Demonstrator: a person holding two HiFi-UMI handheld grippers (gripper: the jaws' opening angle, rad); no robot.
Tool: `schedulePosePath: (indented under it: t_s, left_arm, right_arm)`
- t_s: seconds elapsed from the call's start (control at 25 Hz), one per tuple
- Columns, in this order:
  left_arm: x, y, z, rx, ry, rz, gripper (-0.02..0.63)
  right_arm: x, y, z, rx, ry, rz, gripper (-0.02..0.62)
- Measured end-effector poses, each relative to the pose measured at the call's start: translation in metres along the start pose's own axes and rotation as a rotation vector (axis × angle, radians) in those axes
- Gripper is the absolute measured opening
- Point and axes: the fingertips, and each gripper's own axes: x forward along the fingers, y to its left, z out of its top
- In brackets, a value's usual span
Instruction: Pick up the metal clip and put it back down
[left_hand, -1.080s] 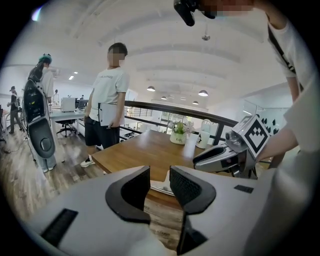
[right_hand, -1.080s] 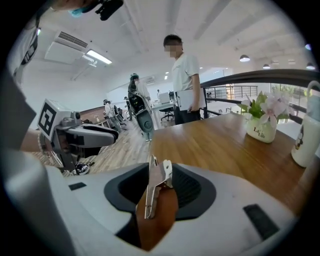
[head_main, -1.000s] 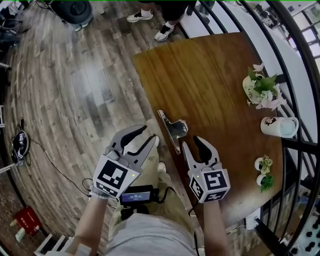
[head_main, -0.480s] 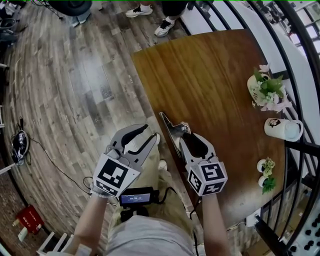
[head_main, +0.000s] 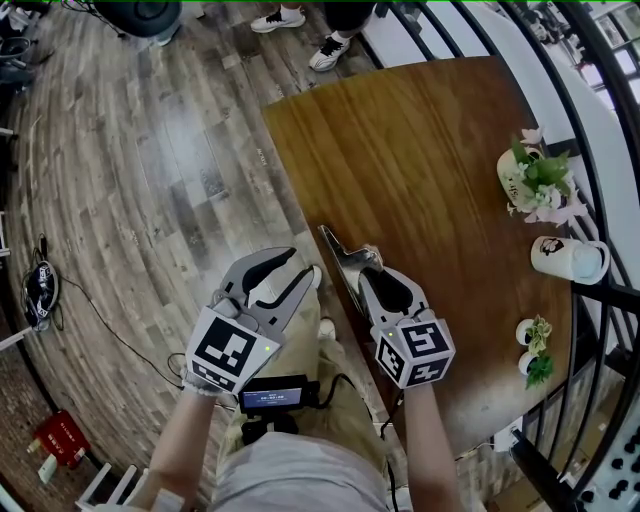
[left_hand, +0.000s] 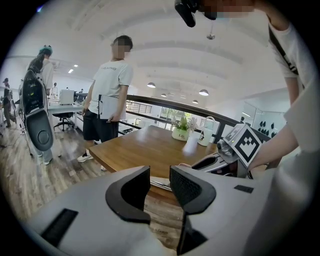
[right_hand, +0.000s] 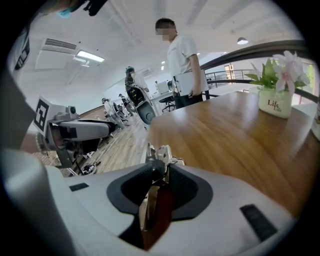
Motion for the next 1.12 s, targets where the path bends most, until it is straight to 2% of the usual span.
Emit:
schedulePosePath:
  t_s: [0.32,0.8,1.12]
  left_arm:
    - [0.001,0.002,0.001,-0.001,-0.001,-0.003,0.126]
    - [0.004,0.001,0.000,0.002,0.024,-0.019,0.126]
    - [0.013,-0.011,0.001,-0.041,0.047,-0.083,0.126]
  right_arm:
    - [-0.001,0.007,0.005,0.049,-0.018,0.050,0.071]
    - [-0.010,0.001,0.019,0.084,-0.077,0.058,0.051]
    - [-0.029,0.002,0.036,0.084,-0.136,0.059,0.051]
